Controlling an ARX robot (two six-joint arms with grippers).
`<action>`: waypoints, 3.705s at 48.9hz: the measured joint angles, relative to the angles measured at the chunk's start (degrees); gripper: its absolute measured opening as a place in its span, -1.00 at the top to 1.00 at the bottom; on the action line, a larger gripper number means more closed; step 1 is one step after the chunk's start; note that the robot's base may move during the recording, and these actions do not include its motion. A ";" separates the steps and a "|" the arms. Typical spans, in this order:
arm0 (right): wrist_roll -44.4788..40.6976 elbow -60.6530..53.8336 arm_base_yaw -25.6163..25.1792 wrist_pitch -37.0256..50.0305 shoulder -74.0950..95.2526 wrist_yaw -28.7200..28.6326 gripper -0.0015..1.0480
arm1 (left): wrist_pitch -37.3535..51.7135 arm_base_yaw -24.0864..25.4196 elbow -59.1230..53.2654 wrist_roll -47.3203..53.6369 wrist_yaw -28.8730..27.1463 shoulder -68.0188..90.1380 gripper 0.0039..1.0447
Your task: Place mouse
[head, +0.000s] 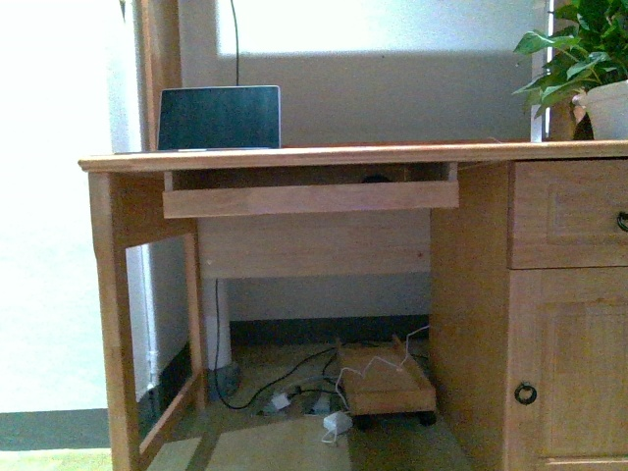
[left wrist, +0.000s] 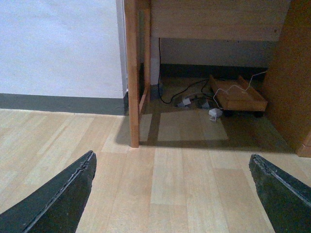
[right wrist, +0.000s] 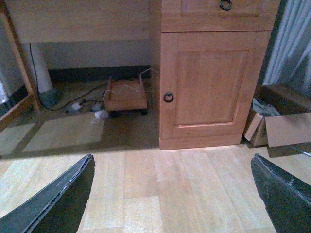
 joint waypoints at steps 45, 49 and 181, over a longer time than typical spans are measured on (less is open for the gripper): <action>0.00 0.00 0.00 0.00 0.00 0.00 -0.86 | 0.00 0.00 0.00 -0.02 0.02 0.00 -0.86; 0.00 0.00 0.00 0.00 0.00 0.00 -0.86 | 0.00 0.00 0.00 -0.02 0.02 0.00 -0.86; 0.00 0.00 0.00 0.02 0.00 0.00 -0.86 | 0.00 0.02 0.00 -0.02 0.02 0.00 -0.86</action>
